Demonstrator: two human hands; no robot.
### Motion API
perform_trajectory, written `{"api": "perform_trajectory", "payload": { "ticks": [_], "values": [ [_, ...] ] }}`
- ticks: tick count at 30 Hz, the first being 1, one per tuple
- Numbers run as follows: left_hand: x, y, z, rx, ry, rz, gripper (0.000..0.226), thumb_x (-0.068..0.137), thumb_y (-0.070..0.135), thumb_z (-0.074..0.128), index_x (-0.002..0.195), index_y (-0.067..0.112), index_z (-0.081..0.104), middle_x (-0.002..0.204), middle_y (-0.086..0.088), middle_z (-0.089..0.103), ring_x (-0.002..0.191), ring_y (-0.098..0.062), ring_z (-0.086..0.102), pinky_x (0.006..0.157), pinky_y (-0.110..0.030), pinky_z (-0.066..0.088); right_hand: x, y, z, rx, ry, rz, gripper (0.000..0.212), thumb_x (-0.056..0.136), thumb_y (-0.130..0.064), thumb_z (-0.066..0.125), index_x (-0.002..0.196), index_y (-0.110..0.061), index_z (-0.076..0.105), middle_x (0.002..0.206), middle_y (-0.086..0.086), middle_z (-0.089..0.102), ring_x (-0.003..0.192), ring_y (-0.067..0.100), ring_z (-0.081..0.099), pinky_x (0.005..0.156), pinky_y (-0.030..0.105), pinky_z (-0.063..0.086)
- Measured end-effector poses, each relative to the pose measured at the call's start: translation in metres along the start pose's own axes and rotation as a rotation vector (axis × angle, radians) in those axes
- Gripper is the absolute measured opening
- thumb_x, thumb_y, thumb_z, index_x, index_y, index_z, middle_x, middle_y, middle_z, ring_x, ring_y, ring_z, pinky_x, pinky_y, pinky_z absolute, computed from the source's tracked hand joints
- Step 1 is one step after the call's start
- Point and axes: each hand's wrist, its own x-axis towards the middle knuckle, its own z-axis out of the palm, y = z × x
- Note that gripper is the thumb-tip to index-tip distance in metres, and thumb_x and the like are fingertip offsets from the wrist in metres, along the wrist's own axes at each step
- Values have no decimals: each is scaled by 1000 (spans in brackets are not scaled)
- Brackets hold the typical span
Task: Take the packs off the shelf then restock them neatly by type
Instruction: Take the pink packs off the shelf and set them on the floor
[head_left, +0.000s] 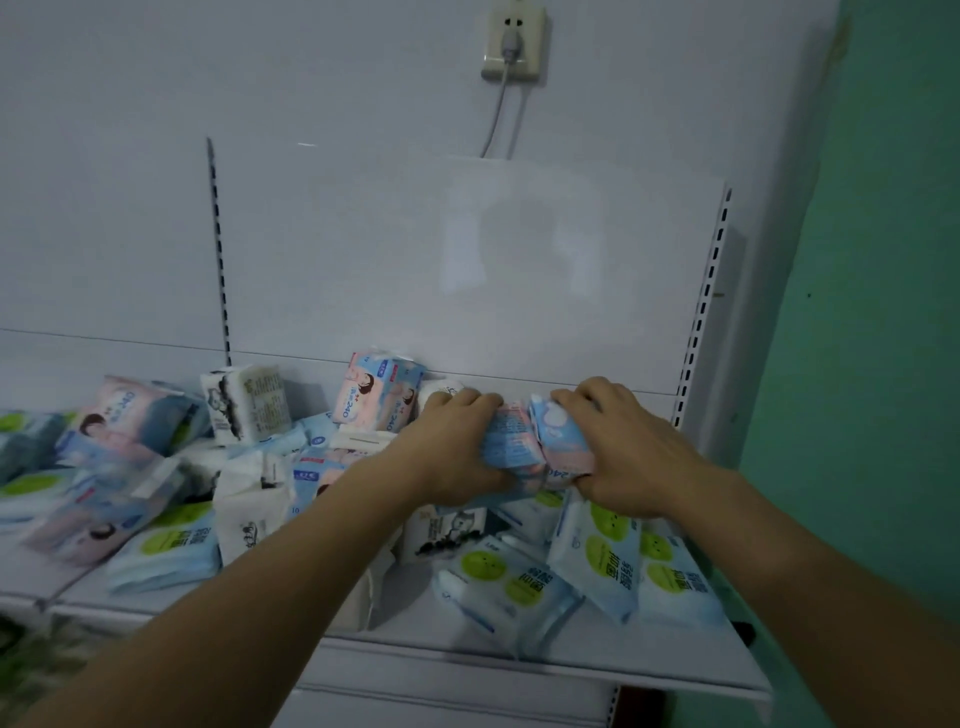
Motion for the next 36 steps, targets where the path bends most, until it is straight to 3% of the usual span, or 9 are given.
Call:
{"api": "perform_trajectory", "payload": {
  "ticks": [4,10,19,26,32,36],
  "values": [
    [-11,9,-16,50,-2,-28,87,83,57,69,151,22,30,145,-2,42,132,-28,39,114,-39,27,1,1,-6,27,49,-76,93,78,-38,73,153,-27,19,138,-3,26,128,20,32,80,40,53],
    [-39,10,-29,131,29,-116,92,80,58,71,153,24,25,147,-2,37,133,-27,31,112,-42,31,4,-16,-2,116,104,-180,89,80,-34,71,153,-26,22,147,-4,33,133,19,28,89,38,49],
    [-106,-29,-56,239,71,-306,100,77,66,69,154,24,21,150,-2,36,136,-26,30,111,-42,34,30,-99,-11,108,143,-365,87,83,-42,68,154,-21,21,146,1,34,136,24,30,93,45,50],
    [-193,-95,-101,280,143,-421,102,72,71,70,151,24,27,142,-2,43,130,-25,33,107,-41,38,56,-213,-31,158,163,-472,89,79,-40,69,152,-24,21,145,-1,32,135,23,30,93,44,49],
    [-297,-164,-139,304,163,-575,100,71,76,67,149,28,28,136,1,44,127,-23,33,103,-39,40,72,-346,-42,216,149,-581,91,80,-47,65,154,-24,16,147,-2,30,136,19,25,100,41,46],
    [-374,-208,-162,320,148,-684,101,70,80,65,148,30,27,134,1,44,125,-22,35,99,-37,39,79,-442,-44,261,134,-672,89,82,-44,63,155,-24,17,149,-1,29,137,21,25,95,38,46]
  ]
}}
